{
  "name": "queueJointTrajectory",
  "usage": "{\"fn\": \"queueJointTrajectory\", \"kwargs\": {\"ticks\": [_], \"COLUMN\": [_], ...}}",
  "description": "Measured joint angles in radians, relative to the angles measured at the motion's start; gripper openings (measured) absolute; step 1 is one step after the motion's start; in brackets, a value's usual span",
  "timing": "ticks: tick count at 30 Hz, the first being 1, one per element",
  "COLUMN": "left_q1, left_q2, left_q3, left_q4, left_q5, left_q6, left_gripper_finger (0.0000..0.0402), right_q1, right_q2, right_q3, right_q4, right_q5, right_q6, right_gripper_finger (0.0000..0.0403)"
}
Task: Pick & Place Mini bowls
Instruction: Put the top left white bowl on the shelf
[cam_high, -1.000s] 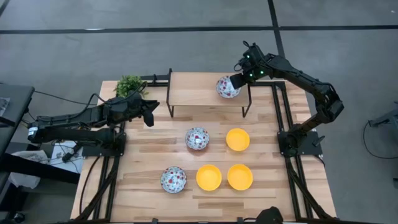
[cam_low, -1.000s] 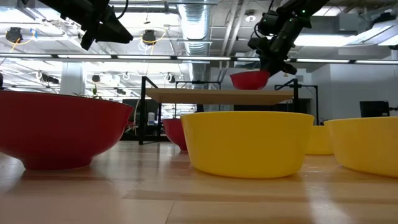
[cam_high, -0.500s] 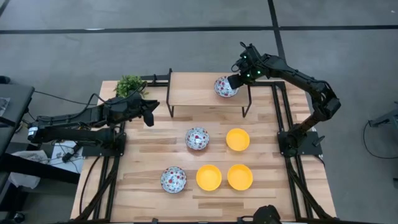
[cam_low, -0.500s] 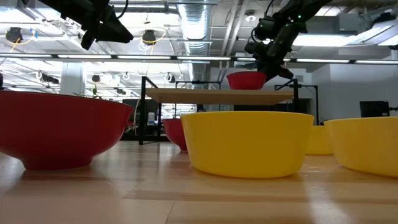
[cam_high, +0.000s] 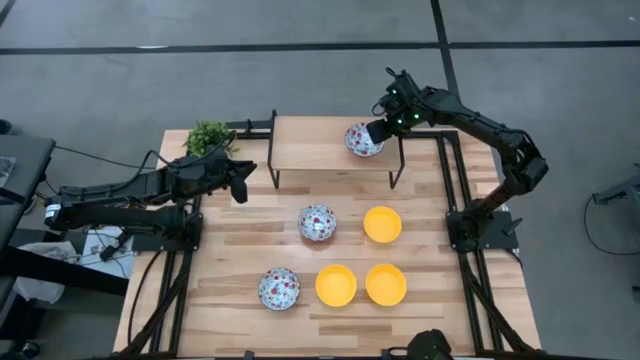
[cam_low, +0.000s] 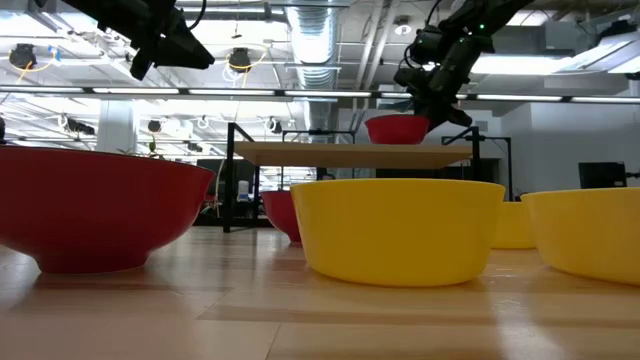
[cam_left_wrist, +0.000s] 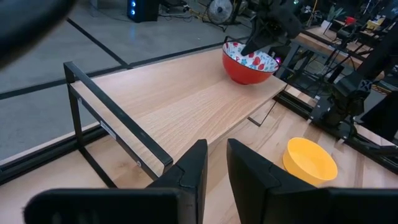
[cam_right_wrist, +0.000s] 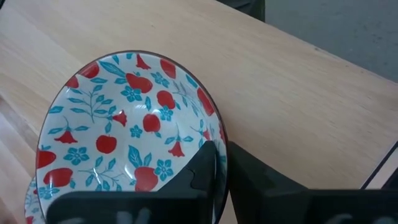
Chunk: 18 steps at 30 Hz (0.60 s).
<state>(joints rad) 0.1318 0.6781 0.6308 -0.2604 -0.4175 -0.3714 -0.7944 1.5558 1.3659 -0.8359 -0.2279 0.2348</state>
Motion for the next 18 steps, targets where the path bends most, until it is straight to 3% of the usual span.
{"fn": "queueJointTrajectory", "kwargs": {"ticks": [9,18], "left_q1": [0.0,0.0], "left_q2": [0.0,0.0], "left_q3": [0.0,0.0], "left_q4": [0.0,0.0], "left_q5": [0.0,0.0], "left_q6": [0.0,0.0], "left_gripper_finger": [0.0061,0.0061], "right_q1": [0.0,-0.017], "right_q2": [0.0,0.0], "right_q3": [0.0,0.047], "right_q4": [-0.019,-0.059], "right_q5": [0.001,-0.001], "right_q6": [0.0,-0.009], "right_gripper_finger": [0.006,0.0064]}}
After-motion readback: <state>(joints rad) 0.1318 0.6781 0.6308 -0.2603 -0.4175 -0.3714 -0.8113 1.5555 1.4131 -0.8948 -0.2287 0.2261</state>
